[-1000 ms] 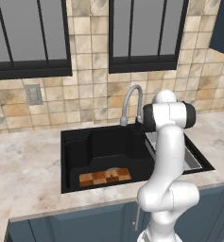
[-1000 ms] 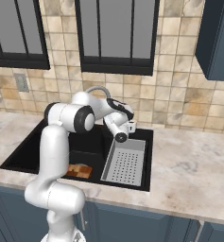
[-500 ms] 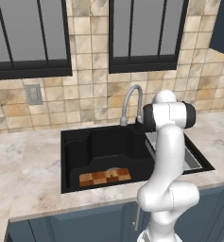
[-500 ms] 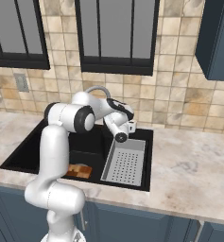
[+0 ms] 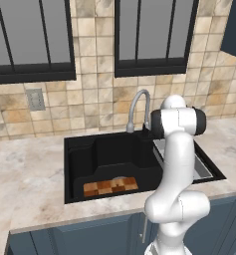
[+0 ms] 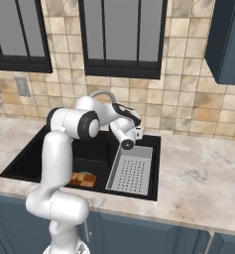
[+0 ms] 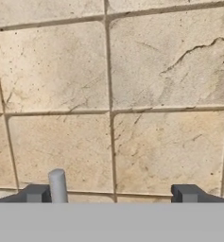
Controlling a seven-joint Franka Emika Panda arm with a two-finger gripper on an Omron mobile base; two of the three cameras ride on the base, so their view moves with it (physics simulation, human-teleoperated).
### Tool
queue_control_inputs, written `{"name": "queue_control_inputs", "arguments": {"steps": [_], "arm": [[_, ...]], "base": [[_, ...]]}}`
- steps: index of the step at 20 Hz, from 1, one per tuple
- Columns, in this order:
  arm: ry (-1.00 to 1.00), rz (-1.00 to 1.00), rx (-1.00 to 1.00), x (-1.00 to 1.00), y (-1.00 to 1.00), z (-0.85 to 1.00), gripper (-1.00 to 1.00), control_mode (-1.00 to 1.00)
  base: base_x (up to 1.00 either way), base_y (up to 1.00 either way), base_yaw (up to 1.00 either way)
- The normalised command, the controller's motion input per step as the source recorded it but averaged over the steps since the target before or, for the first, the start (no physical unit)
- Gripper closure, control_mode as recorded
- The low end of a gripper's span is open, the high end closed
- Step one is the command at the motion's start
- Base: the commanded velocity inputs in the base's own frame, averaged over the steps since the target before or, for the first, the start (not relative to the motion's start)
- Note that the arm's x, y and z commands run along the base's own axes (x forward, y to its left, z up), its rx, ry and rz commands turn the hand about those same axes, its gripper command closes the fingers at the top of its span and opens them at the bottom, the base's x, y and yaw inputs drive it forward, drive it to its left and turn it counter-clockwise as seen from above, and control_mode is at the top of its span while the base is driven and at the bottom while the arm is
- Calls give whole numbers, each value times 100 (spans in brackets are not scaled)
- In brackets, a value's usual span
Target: Turn on the sink faucet with hot water and rinse the cutting board for ten seconds, then turn off the faucet. Push the cutting board to reach the water if necessary.
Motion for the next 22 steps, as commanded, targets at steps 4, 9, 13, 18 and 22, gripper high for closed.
{"name": "queue_control_inputs", "arguments": {"steps": [4,9,13,18,22], "arm": [[0,0,0,0,-6,0,-100,-100],[0,0,0,0,-6,0,-100,-100],[0,0,0,0,-4,0,-100,-100],[0,0,0,0,-3,0,-100,-100],[0,0,0,0,-4,0,-100,-100]], "base": [[0,0,0],[0,0,0],[0,0,0],[0,0,0],[0,0,0]]}}
